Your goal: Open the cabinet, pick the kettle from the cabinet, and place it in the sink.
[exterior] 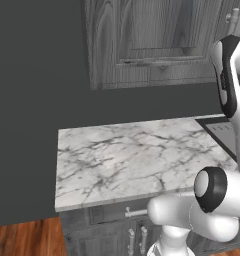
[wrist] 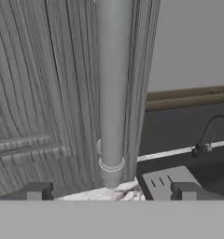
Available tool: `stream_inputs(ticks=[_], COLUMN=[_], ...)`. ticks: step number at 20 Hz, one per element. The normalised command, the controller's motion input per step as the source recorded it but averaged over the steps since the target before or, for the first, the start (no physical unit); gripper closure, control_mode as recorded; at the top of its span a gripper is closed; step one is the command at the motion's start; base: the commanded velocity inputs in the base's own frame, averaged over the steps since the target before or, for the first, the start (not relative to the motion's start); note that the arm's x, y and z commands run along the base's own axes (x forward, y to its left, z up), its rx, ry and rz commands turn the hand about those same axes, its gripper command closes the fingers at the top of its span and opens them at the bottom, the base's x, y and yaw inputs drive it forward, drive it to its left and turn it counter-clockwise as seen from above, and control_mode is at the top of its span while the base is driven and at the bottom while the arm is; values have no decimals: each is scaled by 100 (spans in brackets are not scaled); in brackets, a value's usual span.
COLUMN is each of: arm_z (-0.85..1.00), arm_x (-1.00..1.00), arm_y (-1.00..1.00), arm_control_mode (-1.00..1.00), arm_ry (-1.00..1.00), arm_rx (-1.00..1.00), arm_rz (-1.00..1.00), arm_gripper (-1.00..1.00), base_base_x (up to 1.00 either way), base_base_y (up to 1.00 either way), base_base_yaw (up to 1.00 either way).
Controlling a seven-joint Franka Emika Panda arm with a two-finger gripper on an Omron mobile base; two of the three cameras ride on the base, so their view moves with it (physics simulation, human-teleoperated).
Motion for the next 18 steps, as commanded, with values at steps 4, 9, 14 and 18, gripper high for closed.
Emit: stream_inputs(ticks=[4,9,14,18], arm_z=[3,0,0,0], arm_x=[37,38,33,31], arm_y=[0,-2,-12,-10], arm_control_mode=[-100,-100,-100,-100], arm_ry=[-1,0,0,0], arm_rx=[1,4,8,3], arm_rz=[-5,-1,0,0], arm_gripper=[-100,-100,-100,-100], base_base_x=[0,0,0,0], base_base_y=[0,0,0,0], base_base_yaw=[0,0,0,0])
